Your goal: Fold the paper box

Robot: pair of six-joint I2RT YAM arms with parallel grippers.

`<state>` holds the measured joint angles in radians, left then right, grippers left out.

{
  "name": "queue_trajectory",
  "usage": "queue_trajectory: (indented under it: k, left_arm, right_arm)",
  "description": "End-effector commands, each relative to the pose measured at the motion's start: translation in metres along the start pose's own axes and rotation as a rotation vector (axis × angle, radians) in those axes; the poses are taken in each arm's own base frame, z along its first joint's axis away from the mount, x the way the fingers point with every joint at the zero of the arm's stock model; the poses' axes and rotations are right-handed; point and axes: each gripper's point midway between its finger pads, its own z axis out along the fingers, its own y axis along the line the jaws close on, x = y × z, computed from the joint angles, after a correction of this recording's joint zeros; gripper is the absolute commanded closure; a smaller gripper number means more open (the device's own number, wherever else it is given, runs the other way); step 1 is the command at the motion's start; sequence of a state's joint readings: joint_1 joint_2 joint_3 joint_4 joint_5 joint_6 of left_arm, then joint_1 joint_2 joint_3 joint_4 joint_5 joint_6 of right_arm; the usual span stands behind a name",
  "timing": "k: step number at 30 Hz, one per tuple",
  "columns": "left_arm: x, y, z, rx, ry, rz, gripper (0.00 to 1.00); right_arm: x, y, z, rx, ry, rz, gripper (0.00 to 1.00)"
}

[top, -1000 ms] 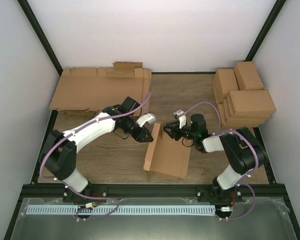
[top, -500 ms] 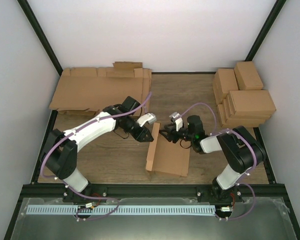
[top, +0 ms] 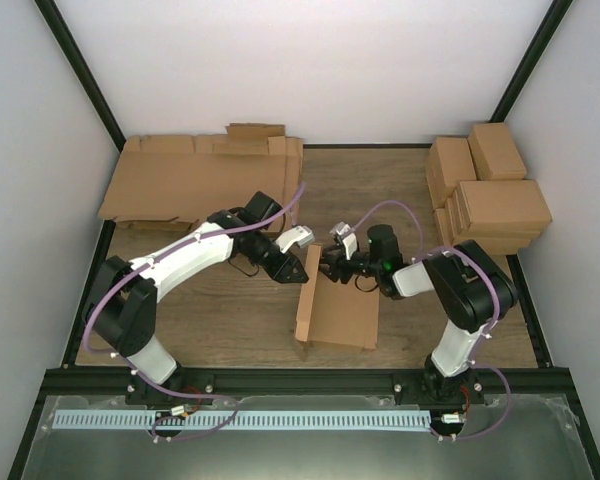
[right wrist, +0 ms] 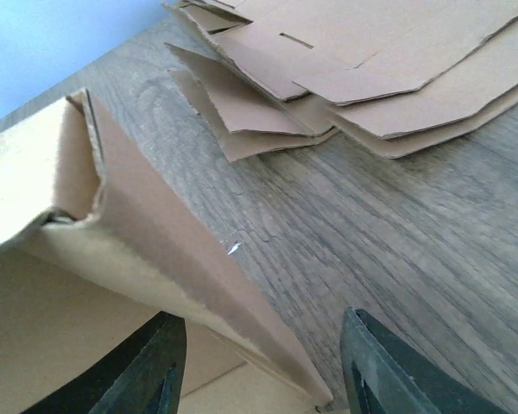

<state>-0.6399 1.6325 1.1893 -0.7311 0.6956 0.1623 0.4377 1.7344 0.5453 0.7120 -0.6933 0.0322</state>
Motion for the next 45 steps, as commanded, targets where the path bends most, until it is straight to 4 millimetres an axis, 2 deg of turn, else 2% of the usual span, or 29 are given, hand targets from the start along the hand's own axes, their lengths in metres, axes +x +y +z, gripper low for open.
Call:
queue_trajectory:
  k: [1,4,10,16,19,21,24,31,33,36,37,41,45]
  left_arm:
    - [0.007,-0.001,0.007,0.023,0.033,0.03,0.75]
    - [0.008,-0.001,0.008,0.027,0.036,0.026,0.75]
    - [0.009,0.0,0.009,0.029,0.041,0.022,0.75]
    - [0.008,0.002,0.009,0.02,0.042,0.015,0.75]
    - [0.003,0.001,0.005,0.01,0.027,0.015,0.7]
    - [-0.003,-0.001,0.0,-0.005,0.0,0.014,0.6]
    - [-0.017,-0.004,-0.014,-0.047,-0.059,0.014,0.42]
    - [-0.036,-0.004,-0.041,-0.158,-0.215,-0.019,0.27]
    - [-0.037,-0.004,-0.051,-0.195,-0.27,-0.027,0.19]
    - [-0.041,-0.006,-0.077,-0.283,-0.386,-0.045,0.06]
    - [-0.04,-0.007,-0.087,-0.312,-0.426,-0.052,0.01]
    - [-0.027,-0.013,-0.124,-0.408,-0.56,-0.094,0.0]
    - [-0.001,-0.016,-0.141,-0.441,-0.64,-0.162,0.0]
  right_arm:
    - [-0.019,0.013,0.01,-0.093,-0.043,-0.103,0.49]
    - [-0.019,0.016,0.014,-0.133,-0.041,-0.113,0.53]
    - [-0.018,0.013,0.019,-0.142,-0.033,-0.104,0.69]
    - [-0.02,0.013,0.016,-0.122,-0.039,-0.097,0.85]
    - [-0.022,0.011,0.011,-0.086,-0.046,-0.088,0.97]
    - [-0.024,0.008,0.006,-0.037,-0.054,-0.077,0.99]
    - [-0.028,-0.004,-0.006,0.093,-0.073,-0.044,0.99]
    - [-0.025,-0.02,-0.033,0.404,-0.089,0.035,0.99]
    - [-0.019,-0.023,-0.038,0.46,-0.081,0.082,0.99]
    - [-0.011,-0.029,-0.052,0.533,-0.092,0.163,0.99]
    - [-0.01,-0.03,-0.057,0.553,-0.101,0.184,0.99]
    - [-0.009,-0.037,-0.08,0.653,-0.15,0.304,0.99]
    - [-0.009,-0.048,-0.1,0.769,-0.19,0.48,0.99]
